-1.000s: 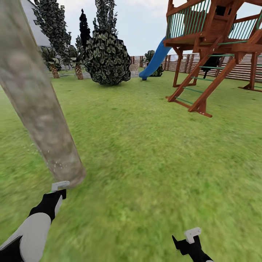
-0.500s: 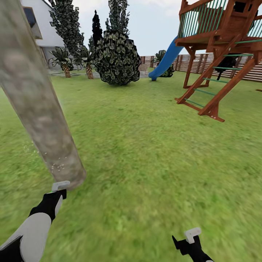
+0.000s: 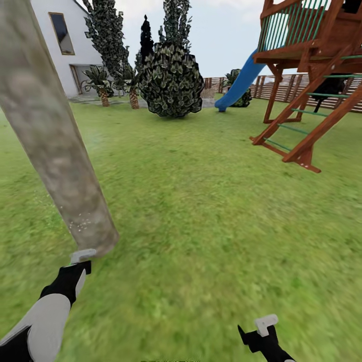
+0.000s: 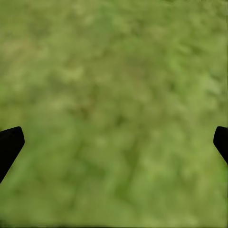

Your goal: In the garden, pick up the pesticide atomizer on the floor and spray pesticide onto both trees until each tree trunk is fully covered.

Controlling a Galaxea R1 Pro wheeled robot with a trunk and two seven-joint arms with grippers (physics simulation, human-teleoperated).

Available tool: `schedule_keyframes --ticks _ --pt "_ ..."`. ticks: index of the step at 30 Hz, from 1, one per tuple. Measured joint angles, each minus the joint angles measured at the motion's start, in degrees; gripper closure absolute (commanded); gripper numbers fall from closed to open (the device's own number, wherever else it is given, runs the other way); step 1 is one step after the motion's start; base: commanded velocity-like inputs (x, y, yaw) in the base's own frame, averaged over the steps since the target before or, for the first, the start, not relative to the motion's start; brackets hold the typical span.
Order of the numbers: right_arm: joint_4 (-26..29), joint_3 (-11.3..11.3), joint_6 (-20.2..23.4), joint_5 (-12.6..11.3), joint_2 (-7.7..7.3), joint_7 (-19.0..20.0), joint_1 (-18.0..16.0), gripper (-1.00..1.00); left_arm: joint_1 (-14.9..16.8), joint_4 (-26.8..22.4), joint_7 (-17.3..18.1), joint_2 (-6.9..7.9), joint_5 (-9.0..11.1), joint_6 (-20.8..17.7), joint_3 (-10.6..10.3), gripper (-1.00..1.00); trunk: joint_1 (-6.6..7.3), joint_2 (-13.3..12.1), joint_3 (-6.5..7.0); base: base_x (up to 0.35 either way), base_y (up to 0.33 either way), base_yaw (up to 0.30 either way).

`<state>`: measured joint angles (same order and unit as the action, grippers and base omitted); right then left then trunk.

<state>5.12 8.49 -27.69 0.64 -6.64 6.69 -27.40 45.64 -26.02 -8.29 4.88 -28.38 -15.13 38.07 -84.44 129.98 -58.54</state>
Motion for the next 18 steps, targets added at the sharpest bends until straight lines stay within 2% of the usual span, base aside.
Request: schedule_keyframes --ticks 7,11,13,14,16,18 --pt "0.0 0.0 0.0 0.0 -0.01 0.0 0.0 -1.0 1.2 -0.5 1.0 0.08 0.0 -0.2 -0.2 1.0 0.01 0.0 0.0 -0.004 -0.003 0.278" --pt "0.0 0.0 0.0 -0.1 -0.02 0.0 0.0 -1.0 5.6 -0.4 1.4 -0.69 -0.1 -1.0 -0.8 1.0 0.01 0.0 0.01 0.0 0.0 0.086" --pt "0.0 0.0 0.0 0.0 -0.02 0.0 0.0 -1.0 6.8 -0.4 3.7 -0.57 -0.2 -1.1 -1.6 1.0 0.01 0.0 0.0 0.0 0.0 0.008" --pt "0.0 0.0 0.0 0.0 -0.02 0.0 0.0 -1.0 8.6 -0.4 9.4 1.18 -0.5 -1.4 -2.6 1.0 0.01 0.0 0.01 0.0 0.0 0.0" --pt "0.0 0.0 0.0 0.0 -0.05 0.0 0.0 -1.0 9.8 -0.6 10.9 4.31 -0.7 -2.2 -2.8 1.0 0.01 0.0 0.0 0.0 0.0 0.0" --pt "0.0 0.0 0.0 0.0 -0.09 0.0 0.0 -1.0 10.0 -0.5 11.3 6.8 -0.6 -2.6 -2.9 1.0 0.01 0.0 0.0 0.0 0.0 0.0"
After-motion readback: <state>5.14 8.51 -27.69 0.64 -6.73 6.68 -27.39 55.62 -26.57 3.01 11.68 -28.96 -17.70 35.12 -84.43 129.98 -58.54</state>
